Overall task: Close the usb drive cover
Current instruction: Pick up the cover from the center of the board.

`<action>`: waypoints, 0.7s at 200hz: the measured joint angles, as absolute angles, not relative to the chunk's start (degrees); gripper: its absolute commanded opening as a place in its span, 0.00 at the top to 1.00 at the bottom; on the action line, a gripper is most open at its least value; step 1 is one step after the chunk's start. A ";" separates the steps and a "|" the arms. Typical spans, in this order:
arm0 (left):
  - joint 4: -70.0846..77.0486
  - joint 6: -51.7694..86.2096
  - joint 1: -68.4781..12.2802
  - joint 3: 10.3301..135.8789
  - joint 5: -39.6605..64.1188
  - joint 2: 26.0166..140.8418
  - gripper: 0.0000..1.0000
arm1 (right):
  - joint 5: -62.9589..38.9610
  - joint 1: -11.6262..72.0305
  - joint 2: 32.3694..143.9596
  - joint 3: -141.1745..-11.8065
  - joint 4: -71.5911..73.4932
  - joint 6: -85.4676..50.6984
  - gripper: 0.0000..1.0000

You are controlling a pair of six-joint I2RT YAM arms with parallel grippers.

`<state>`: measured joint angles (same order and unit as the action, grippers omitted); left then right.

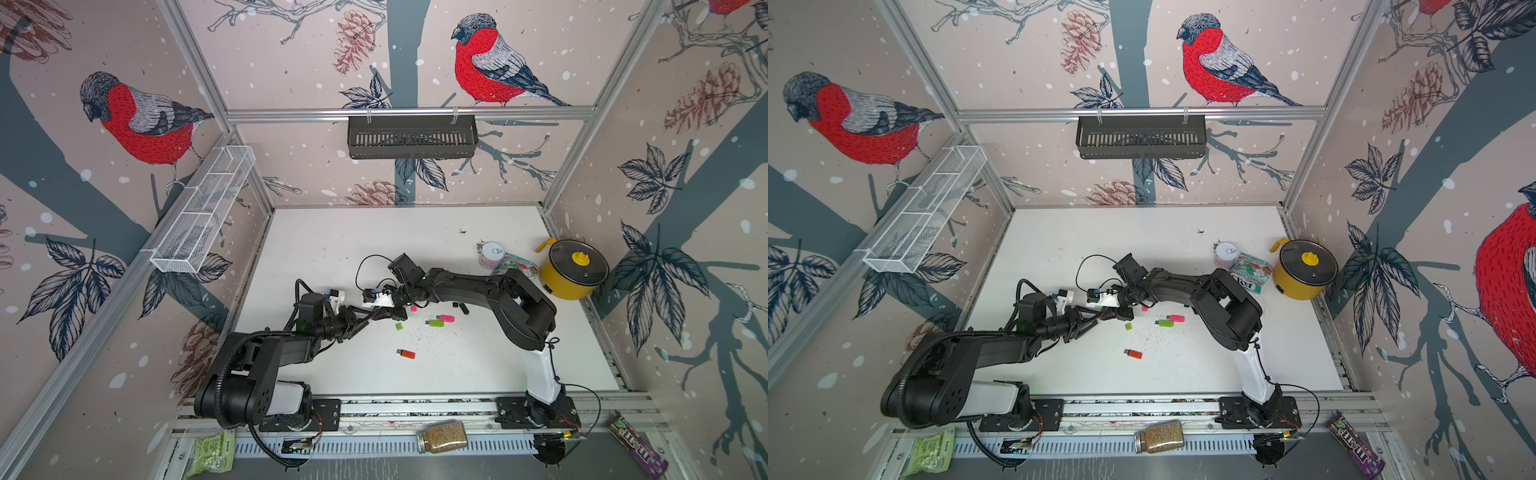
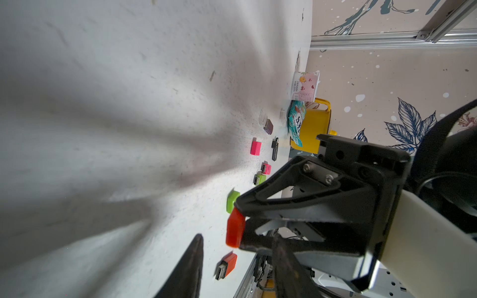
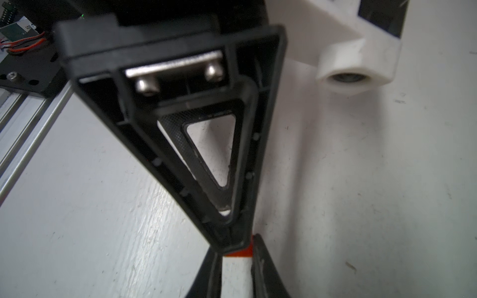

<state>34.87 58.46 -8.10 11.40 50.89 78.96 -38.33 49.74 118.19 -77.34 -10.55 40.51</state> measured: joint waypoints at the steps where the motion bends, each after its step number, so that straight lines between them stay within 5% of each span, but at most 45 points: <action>1: 34.87 58.48 -8.10 11.44 50.89 78.96 0.57 | -38.37 49.74 118.19 -77.34 -10.55 40.51 0.80; 140: 35.66 60.55 -8.12 12.88 51.00 76.73 0.63 | -42.09 47.97 116.99 -76.16 -6.35 37.08 0.79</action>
<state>35.66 60.55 -8.12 12.88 51.00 76.73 -42.09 47.97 116.99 -76.16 -6.35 37.08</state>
